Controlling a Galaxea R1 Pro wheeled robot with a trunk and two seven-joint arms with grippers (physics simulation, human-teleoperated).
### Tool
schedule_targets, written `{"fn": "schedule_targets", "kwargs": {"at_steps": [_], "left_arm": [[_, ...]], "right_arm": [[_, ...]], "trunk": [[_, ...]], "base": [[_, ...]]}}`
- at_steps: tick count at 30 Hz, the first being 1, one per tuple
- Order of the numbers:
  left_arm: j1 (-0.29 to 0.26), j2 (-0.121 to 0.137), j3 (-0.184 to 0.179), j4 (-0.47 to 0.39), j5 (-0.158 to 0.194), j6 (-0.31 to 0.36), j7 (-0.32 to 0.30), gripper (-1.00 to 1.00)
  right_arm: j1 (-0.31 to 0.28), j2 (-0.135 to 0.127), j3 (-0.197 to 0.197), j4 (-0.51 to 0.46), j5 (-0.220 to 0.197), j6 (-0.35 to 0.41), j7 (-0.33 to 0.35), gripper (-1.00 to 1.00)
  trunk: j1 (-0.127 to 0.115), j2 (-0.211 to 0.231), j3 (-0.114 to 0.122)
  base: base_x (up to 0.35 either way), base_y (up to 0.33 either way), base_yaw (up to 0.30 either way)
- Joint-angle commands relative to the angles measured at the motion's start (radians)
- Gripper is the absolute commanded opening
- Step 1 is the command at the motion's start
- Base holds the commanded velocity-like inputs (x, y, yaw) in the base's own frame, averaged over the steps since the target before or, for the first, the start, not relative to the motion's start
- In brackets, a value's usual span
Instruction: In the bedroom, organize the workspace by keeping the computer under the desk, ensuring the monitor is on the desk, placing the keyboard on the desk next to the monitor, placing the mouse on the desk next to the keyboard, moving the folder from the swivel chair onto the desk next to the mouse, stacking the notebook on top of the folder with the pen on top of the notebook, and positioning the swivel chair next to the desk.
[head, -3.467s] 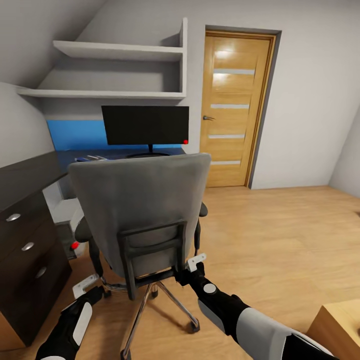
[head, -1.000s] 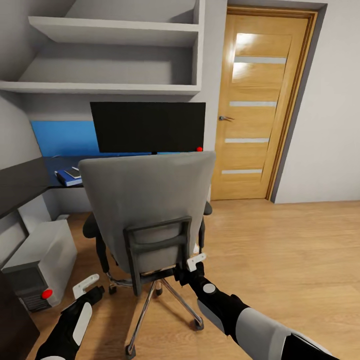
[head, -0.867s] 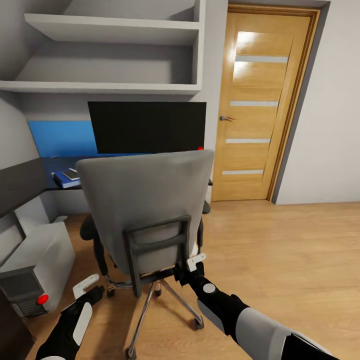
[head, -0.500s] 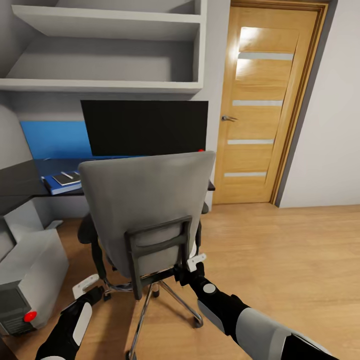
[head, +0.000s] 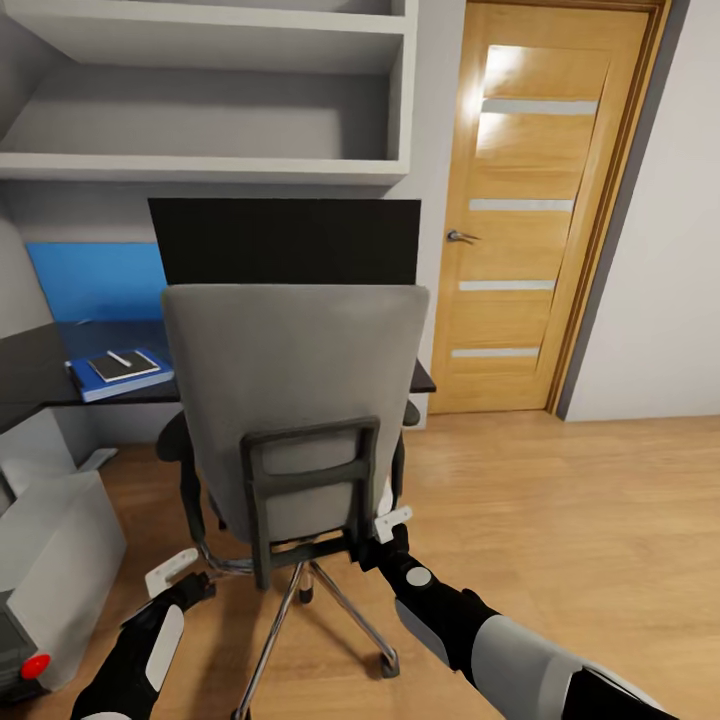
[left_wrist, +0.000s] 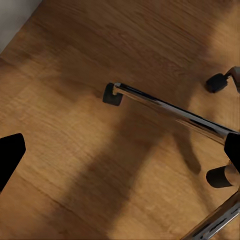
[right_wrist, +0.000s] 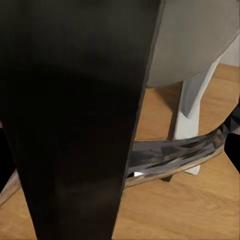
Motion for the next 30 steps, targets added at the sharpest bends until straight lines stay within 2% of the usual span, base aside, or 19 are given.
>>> {"fn": "schedule_targets", "kwargs": {"at_steps": [1, 17, 30], "left_arm": [[0.000, -0.001, 0.002, -0.002, 0.010, 0.004, 0.004, 1.00], [0.000, 0.000, 0.002, -0.002, 0.010, 0.006, 0.004, 1.00], [0.000, 0.000, 0.003, -0.002, 0.010, 0.007, 0.004, 1.00]], "right_arm": [[-0.001, 0.000, 0.009, 0.000, -0.009, -0.004, -0.006, 1.00], [-0.001, 0.000, 0.009, -0.001, -0.009, -0.004, -0.006, 1.00], [-0.001, 0.000, 0.009, 0.000, -0.009, -0.004, -0.006, 1.00]], "trunk": [[0.000, 0.000, -0.001], [0.000, 0.000, -0.001], [0.000, 0.000, -0.001]], "base": [[0.211, 0.000, 0.000], [0.037, 0.000, 0.000], [-0.278, 0.000, 0.000]]}}
